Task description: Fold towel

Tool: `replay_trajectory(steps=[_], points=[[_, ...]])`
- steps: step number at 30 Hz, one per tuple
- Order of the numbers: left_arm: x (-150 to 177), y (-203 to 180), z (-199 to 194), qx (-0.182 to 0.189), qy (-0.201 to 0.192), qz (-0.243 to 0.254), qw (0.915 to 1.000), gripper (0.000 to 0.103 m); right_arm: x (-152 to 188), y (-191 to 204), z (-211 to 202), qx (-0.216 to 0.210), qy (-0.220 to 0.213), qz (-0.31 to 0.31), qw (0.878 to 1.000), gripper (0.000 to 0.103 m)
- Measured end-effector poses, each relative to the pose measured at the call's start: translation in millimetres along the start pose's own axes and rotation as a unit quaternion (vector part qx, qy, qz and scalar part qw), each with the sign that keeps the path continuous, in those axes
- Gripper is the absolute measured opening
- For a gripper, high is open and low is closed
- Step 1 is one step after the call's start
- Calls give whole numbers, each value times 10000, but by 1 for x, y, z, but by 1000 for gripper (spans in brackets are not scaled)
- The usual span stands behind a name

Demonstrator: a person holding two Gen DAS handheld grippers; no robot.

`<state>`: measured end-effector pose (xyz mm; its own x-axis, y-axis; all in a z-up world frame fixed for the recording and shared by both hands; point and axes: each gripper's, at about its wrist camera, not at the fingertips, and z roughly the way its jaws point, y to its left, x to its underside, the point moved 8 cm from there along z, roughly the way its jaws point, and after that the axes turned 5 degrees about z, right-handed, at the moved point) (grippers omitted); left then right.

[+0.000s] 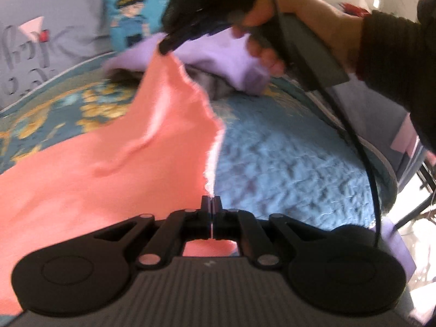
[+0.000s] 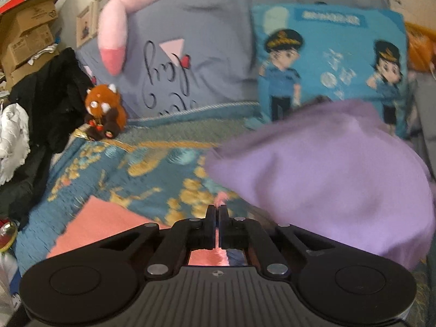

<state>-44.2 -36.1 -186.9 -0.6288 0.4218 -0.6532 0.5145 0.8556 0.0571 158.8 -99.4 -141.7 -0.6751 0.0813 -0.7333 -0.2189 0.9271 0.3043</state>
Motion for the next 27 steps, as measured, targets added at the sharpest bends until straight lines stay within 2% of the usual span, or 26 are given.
replay_trajectory(steps=[6, 11, 20, 27], points=[[20, 75, -40, -517, -68, -474, 9975, 1, -20, 81, 23, -391, 41, -193, 9990, 2], [43, 146, -70, -1013, -45, -1029, 9895, 1, -30, 160, 60, -703, 184, -235, 9971, 2], [111, 271, -109, -1834, 248, -1984, 9625, 1, -20, 268, 153, -964, 656, -141, 9931, 2], [151, 335, -122, -2213, 423, -2518, 9412, 1, -4, 330, 217, -1030, 1052, -224, 9888, 2]])
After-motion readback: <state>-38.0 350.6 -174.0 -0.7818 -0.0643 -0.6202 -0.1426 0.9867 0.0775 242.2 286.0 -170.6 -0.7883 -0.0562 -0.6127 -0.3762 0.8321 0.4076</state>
